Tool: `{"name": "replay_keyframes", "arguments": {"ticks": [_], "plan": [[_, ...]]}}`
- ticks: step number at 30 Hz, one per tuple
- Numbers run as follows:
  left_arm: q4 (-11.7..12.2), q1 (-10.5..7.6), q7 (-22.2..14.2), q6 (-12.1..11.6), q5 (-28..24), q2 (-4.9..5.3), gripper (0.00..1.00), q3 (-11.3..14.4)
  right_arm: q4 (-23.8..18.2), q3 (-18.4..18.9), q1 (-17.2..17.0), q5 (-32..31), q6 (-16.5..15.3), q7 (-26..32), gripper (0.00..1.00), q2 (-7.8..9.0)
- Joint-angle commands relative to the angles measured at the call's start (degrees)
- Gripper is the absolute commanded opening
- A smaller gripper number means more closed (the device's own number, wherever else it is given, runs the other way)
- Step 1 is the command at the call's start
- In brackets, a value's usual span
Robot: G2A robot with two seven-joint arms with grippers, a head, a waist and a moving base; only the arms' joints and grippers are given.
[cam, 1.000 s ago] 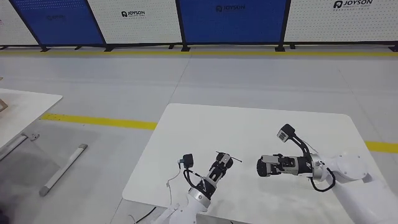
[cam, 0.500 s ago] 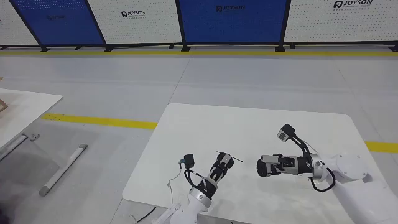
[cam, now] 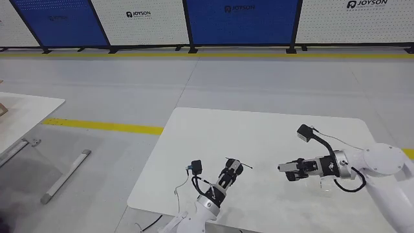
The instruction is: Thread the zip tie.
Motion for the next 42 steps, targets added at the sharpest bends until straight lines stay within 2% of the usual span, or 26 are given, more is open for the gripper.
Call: {"name": "replay_keyframes", "arguments": {"ticks": [1, 17, 19, 20, 22, 25, 27, 30, 31, 42], "plan": [[0.0, 0.00, 0.0, 0.0, 0.0, 0.00, 0.00, 0.0, 0.2, 0.0, 0.8, -0.2, 0.8, 0.0, 1.00, 0.56], [0.0, 0.00, 0.0, 0.0, 0.0, 0.00, 0.00, 0.0, 0.2, 0.0, 0.8, -0.2, 0.8, 0.0, 1.00, 0.56], [0.0, 0.00, 0.0, 0.0, 0.0, 0.00, 0.00, 0.0, -1.1, 0.2, 0.2, -1.1, 0.9, -1.0, 1.00, 0.70], [0.0, 0.00, 0.0, 0.0, 0.0, 0.00, 0.00, 0.0, -1.6, 0.6, 0.2, -2.1, 1.3, -0.8, 1.00, 0.90], [0.0, 0.00, 0.0, 0.0, 0.0, 0.00, 0.00, 0.0, -3.7, 1.2, 1.2, -8.4, 5.2, 0.0, 1.00, 1.69], [0.0, 0.00, 0.0, 0.0, 0.0, 0.00, 0.00, 0.0, -6.8, 0.4, 2.4, -12.0, 9.9, 0.0, 1.00, 3.01], [0.0, 0.00, 0.0, 0.0, 0.0, 0.00, 0.00, 0.0, -7.6, -0.7, 3.5, -12.4, 11.6, 0.0, 1.00, 3.95], [0.0, 0.00, 0.0, 0.0, 0.0, 0.00, 0.00, 0.0, -7.2, -4.8, 6.3, -14.0, 13.4, 0.0, 1.00, 5.43], [0.0, 0.00, 0.0, 0.0, 0.0, 0.00, 0.00, 0.0, -5.7, -7.6, 8.0, -14.8, 14.6, 0.0, 1.00, 5.92], [0.0, 0.00, 0.0, 0.0, 0.0, 0.00, 0.00, 0.0, -5.7, -7.6, 8.0, -14.8, 14.6, 0.0, 1.00, 5.92]]}}
